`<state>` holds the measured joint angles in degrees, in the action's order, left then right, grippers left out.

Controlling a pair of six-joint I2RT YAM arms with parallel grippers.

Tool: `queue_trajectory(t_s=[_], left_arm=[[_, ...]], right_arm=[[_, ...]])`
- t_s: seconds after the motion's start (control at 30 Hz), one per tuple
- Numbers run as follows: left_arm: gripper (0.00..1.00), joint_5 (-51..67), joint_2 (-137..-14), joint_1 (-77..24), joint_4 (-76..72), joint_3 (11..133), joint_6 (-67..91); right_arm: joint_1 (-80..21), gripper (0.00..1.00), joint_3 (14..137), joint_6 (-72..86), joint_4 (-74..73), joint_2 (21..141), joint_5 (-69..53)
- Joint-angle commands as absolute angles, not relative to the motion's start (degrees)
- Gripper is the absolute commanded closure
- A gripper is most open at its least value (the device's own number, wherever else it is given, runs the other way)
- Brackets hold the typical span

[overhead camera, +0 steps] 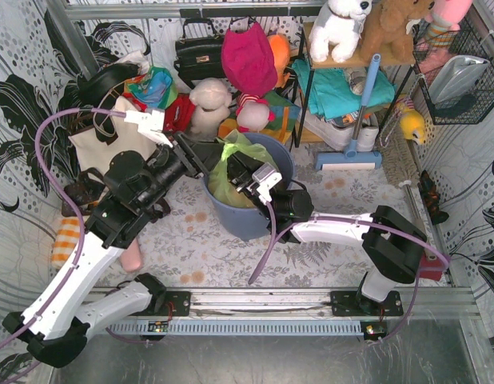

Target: Tie the trash bag

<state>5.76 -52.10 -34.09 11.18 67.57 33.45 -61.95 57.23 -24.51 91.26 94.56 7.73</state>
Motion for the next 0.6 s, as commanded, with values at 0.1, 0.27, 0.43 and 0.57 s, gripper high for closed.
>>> queue_trajectory(t_s=[0.1,0.27,0.43,0.57], left_arm=[[0.47,2.94,-49.5,-34.98,17.08,71.65,31.81],[0.47,-1.96,-49.51,-34.98,18.61,76.53,29.75],[0.47,-6.4,-51.53,-34.98,20.96,79.34,28.07],[0.46,-6.5,-54.89,-34.94,21.7,79.8,27.86]], right_arm=[[-61.94,1.0,59.22,-24.58,97.29,93.69,7.2],[-61.94,1.0,59.32,-24.39,97.29,93.86,6.98],[-61.93,1.0,59.51,-24.09,97.29,94.06,6.82],[-61.94,1.0,59.68,-24.04,97.29,94.21,6.6]])
